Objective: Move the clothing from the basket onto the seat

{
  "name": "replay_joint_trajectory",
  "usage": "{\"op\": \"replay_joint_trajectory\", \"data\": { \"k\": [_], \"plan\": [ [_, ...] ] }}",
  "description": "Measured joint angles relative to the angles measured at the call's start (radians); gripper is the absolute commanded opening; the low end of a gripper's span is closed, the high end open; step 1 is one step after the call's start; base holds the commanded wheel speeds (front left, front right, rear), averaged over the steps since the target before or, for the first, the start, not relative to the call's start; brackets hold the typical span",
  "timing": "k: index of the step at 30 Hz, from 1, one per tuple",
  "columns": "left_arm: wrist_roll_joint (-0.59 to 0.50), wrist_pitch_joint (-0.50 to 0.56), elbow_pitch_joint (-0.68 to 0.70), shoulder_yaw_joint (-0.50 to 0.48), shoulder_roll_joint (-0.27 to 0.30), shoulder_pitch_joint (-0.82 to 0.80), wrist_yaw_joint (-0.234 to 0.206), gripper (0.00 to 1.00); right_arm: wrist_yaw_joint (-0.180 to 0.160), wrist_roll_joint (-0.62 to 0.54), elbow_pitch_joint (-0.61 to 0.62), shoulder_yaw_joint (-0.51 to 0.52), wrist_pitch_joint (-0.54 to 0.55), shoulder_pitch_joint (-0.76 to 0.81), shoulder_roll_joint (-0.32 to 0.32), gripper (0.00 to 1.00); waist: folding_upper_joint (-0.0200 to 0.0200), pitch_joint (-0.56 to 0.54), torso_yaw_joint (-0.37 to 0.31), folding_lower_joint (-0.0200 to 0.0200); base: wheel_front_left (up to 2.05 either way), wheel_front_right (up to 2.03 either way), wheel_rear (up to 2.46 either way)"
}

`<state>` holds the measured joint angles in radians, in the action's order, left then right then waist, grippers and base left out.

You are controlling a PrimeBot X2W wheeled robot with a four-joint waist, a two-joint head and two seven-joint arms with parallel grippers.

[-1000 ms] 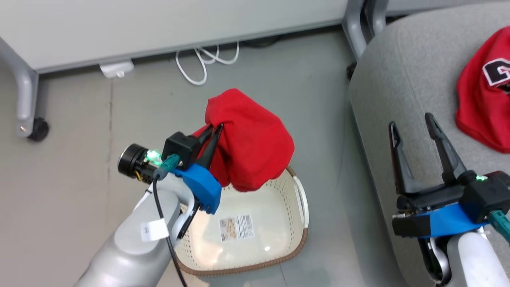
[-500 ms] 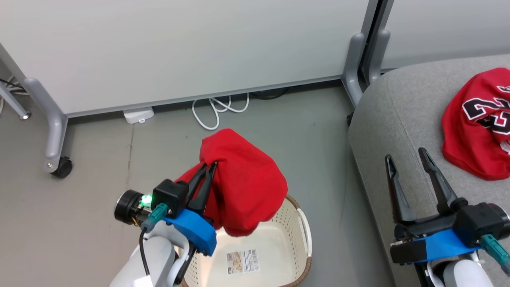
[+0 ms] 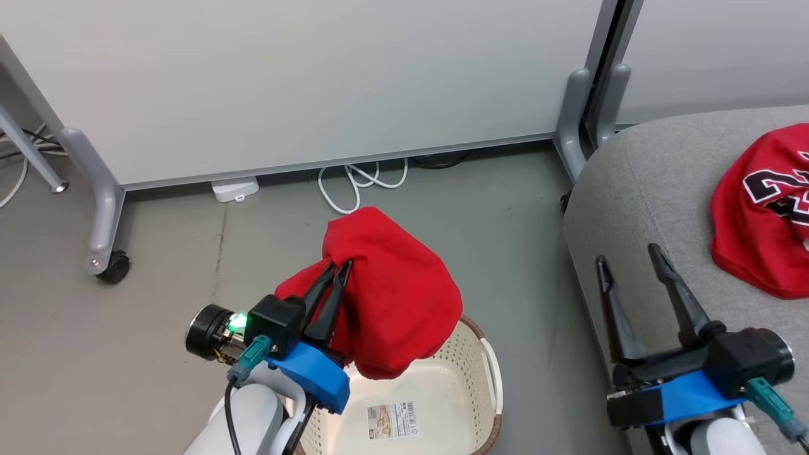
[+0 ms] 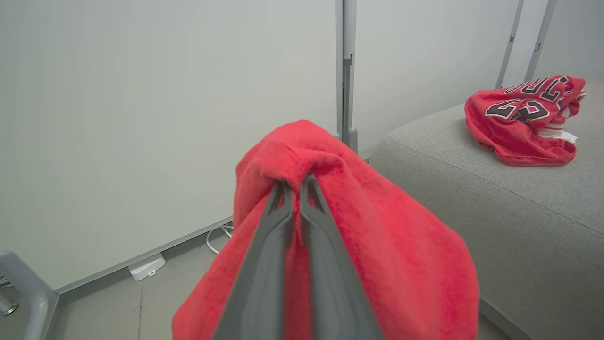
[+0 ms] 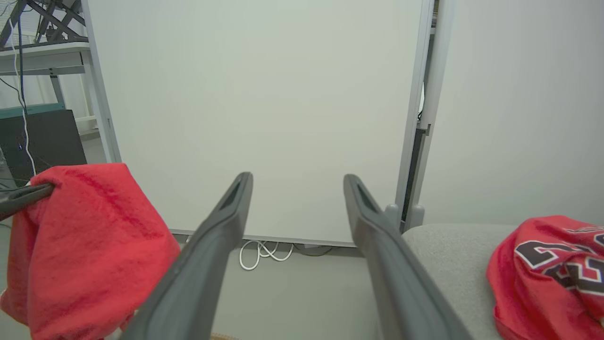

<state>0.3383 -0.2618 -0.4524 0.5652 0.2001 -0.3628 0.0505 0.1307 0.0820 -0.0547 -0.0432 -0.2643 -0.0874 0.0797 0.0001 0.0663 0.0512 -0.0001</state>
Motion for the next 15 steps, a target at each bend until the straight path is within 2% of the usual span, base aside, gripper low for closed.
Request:
{"op": "replay_joint_trajectory", "data": {
  "k": [15],
  "plan": [
    [-0.041,0.000,0.000,0.055,-0.061,-0.125,0.034,0.00,0.000,0.018,-0.100,-0.240,0.000,-0.178,0.003,1.00,0.0000,0.041,0.060,0.0002,0.00,0.00,0.00]
  ]
}}
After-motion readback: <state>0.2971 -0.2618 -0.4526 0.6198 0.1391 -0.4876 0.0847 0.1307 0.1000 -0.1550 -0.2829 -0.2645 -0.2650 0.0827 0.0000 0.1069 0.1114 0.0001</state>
